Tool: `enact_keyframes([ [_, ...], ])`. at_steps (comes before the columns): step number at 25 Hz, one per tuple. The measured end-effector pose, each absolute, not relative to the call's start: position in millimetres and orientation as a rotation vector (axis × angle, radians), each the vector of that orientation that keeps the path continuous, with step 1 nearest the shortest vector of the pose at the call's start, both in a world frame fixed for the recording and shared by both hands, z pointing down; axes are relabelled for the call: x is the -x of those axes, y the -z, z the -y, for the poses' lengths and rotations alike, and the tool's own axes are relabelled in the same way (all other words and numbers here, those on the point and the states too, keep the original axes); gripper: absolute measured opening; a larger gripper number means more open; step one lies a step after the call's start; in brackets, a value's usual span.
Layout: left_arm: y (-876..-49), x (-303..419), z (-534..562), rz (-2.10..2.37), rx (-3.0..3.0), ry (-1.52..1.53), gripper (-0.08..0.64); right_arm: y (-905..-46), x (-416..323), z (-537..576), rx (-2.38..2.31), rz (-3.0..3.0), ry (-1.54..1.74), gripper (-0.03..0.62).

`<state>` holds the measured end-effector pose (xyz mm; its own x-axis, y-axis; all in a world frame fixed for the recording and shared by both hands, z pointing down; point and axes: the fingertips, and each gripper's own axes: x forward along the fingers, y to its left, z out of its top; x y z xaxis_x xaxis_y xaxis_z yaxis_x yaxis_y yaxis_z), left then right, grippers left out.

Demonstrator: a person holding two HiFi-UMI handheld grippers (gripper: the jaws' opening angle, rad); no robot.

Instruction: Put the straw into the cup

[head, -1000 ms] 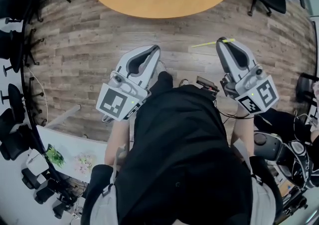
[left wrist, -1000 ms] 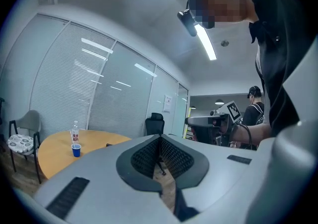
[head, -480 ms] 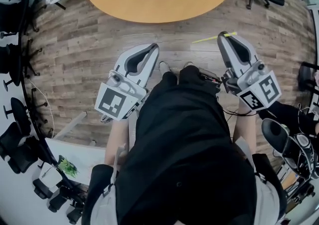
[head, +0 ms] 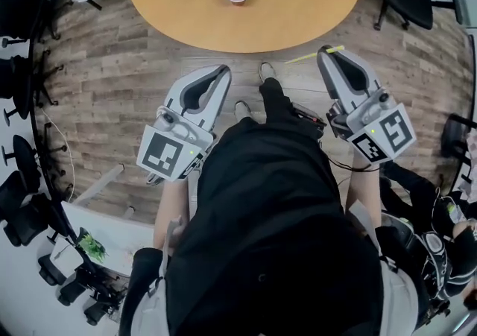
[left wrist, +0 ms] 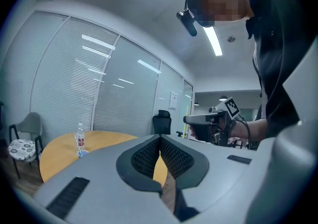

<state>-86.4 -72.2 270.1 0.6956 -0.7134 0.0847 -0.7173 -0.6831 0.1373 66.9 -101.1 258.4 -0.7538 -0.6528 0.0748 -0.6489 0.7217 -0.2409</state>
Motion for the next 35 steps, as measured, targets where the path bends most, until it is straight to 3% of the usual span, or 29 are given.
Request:
enact_keyframes([
  [15,-255,45,177,1.426,-2.622,-0.026,0.018,-261,-70,247,0.701,-2.957,0.471,0.034],
  [35,-289,38,192,1.622,-2.315,-0.087,0.018,-329,14,334,0.399,-3.046,0.683,0.034],
])
